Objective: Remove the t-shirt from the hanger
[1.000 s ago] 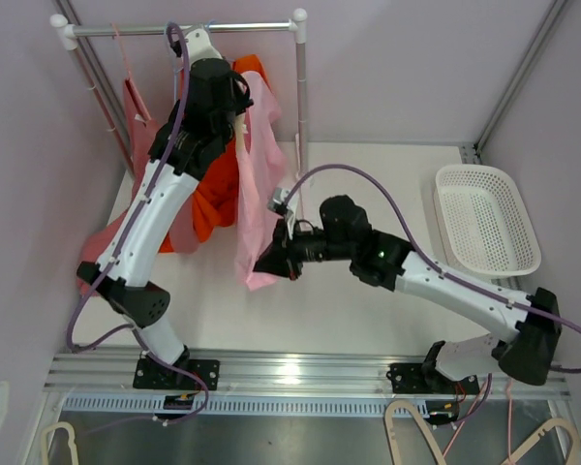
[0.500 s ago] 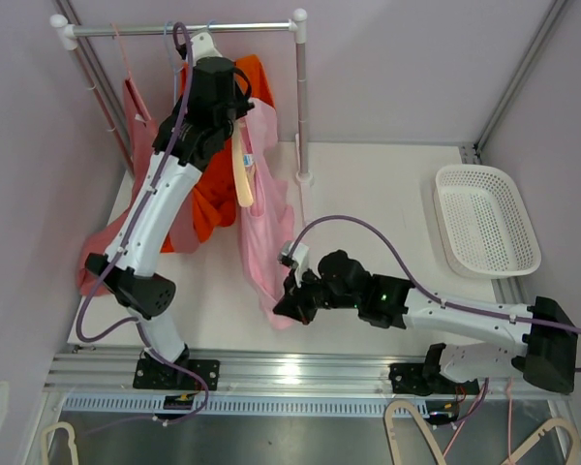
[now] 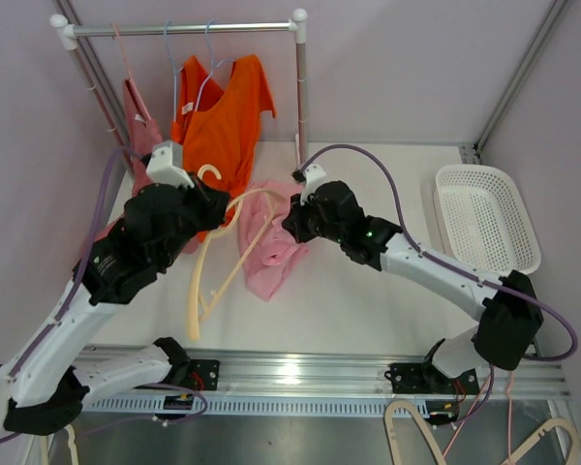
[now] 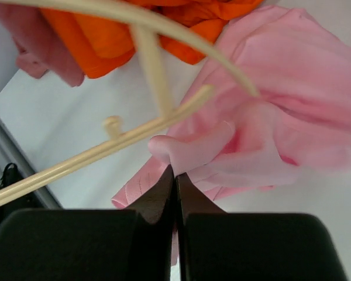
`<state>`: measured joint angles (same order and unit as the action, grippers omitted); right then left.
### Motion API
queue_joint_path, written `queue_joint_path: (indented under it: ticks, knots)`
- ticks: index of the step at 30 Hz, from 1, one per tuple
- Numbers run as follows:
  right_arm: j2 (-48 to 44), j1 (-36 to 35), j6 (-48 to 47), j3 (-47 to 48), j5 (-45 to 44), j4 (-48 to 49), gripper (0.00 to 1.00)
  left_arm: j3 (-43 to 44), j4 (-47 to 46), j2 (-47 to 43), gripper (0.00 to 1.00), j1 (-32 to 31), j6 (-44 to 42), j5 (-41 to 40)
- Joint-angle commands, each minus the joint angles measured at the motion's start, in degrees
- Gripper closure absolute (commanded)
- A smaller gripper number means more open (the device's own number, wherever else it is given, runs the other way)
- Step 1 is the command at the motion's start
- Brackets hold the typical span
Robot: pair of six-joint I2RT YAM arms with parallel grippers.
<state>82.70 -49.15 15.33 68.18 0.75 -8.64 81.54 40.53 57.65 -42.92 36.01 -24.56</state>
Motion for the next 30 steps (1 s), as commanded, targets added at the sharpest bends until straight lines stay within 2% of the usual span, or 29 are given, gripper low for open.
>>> queue_joint_path:
  ticks: [1, 3, 4, 7, 9, 11, 15, 19, 21, 24, 26, 28, 29, 30]
  knots:
    - [4.31, 1.33, -0.74, 3.27, -1.73, -2.79, 1.00, -3.75, -0.81, -5.76, 0.99, -2.26, -0.06, -7.15]
    - [7.82, 1.68, -1.36, 4.58, 0.28, -2.87, 1.00, -4.19, 0.77, -7.46, 0.99, -2.61, -3.12, -9.44]
    - [9.22, 1.68, -1.53, 6.85, -0.57, -4.00, 1.00, -3.50, 1.64, -7.38, 0.99, -2.61, -3.92, -14.07]
    - [14.67, 2.04, -1.36, 9.94, -2.41, -5.06, 1.00, 0.09, 3.84, -5.45, 0.99, -2.61, -7.35, -21.46]
    - [18.53, 2.04, -0.83, 12.49, -3.30, -5.33, 1.00, 1.52, 1.41, -4.39, 0.99, -2.61, -10.93, -22.90]
    - [21.00, 2.04, -0.48, 15.29, -4.09, -5.94, 1.00, 1.43, -5.59, -4.12, 0.99, -2.00, -16.89, -20.82]
    - [25.23, 2.12, 0.57, 19.70, -7.50, -8.93, 1.00, 9.39, -7.75, 0.62, 0.99, -0.15, -20.36, -15.97]
    - [21.73, 3.44, 2.07, 19.09, -10.25, -10.42, 1.00, 13.37, -12.84, 3.08, 0.99, 0.64, -23.26, -13.59]
    - [17.16, 6.16, 1.72, 19.79, -10.33, -12.00, 1.00, 14.43, -13.64, 3.70, 0.99, 1.25, -23.35, -13.50]
    - [10.48, 13.09, 0.76, 26.71, -10.16, -16.83, 1.00, 17.16, -14.34, 5.54, 0.99, 2.31, -23.88, -12.63]
    - [7.85, 17.57, -0.30, 36.72, -10.42, -20.17, 1.00, 19.26, -14.43, 7.82, 0.99, 3.62, -23.88, -10.87]
    - [7.74, 25.13, -1.00, 46.03, -10.68, -23.42, 1.00, 20.85, -14.52, 9.75, 0.99, 4.68, -23.71, -7.98]
    - [7.92, 27.50, -1.88, 55.56, -12.34, -23.70, 1.00, 21.81, -14.26, 11.77, 0.99, 5.64, -23.62, -6.83]
    - [8.53, 31.70, -3.36, 59.48, -14.01, -23.35, 1.00, 23.91, -13.47, 13.00, 0.99, 6.09, -23.09, -5.86]
